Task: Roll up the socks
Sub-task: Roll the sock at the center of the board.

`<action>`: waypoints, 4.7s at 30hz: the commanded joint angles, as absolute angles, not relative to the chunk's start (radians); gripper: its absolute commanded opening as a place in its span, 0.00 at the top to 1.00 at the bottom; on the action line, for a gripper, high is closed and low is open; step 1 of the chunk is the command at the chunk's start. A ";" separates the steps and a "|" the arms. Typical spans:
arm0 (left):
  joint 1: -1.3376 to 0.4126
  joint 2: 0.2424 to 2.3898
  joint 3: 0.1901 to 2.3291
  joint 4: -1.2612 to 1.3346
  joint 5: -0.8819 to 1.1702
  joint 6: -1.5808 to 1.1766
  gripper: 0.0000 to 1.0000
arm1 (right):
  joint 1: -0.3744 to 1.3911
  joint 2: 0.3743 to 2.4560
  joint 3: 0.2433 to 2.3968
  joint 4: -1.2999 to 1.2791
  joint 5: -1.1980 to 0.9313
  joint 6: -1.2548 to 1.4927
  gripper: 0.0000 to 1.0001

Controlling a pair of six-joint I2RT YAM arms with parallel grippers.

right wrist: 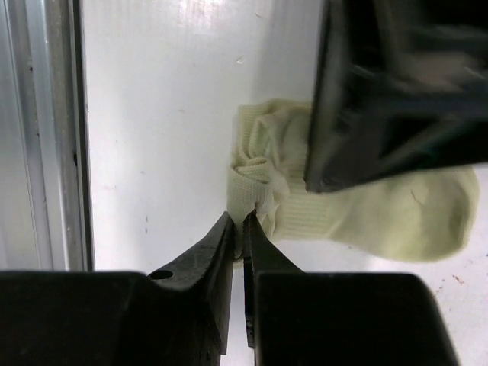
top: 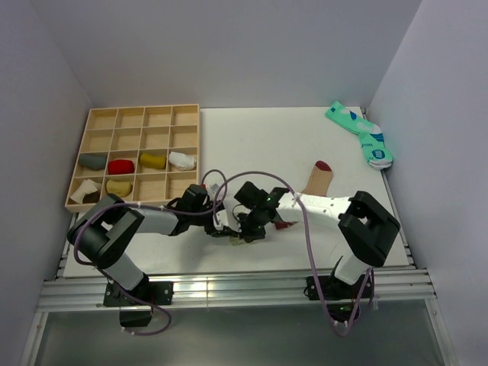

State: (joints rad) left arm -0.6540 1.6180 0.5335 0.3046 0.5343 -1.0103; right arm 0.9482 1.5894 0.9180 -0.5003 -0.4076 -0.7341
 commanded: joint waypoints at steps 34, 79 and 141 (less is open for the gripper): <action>-0.745 1.493 0.276 0.753 0.232 -0.902 0.73 | 0.704 2.109 1.434 -1.075 -0.824 -0.770 0.87; -0.925 1.338 0.204 0.881 0.163 -0.652 0.69 | 0.698 2.178 1.526 -1.204 -0.865 -0.779 0.86; -0.977 1.706 0.178 1.183 0.222 -0.765 1.00 | 0.598 2.036 1.447 -0.870 -0.740 -0.506 0.41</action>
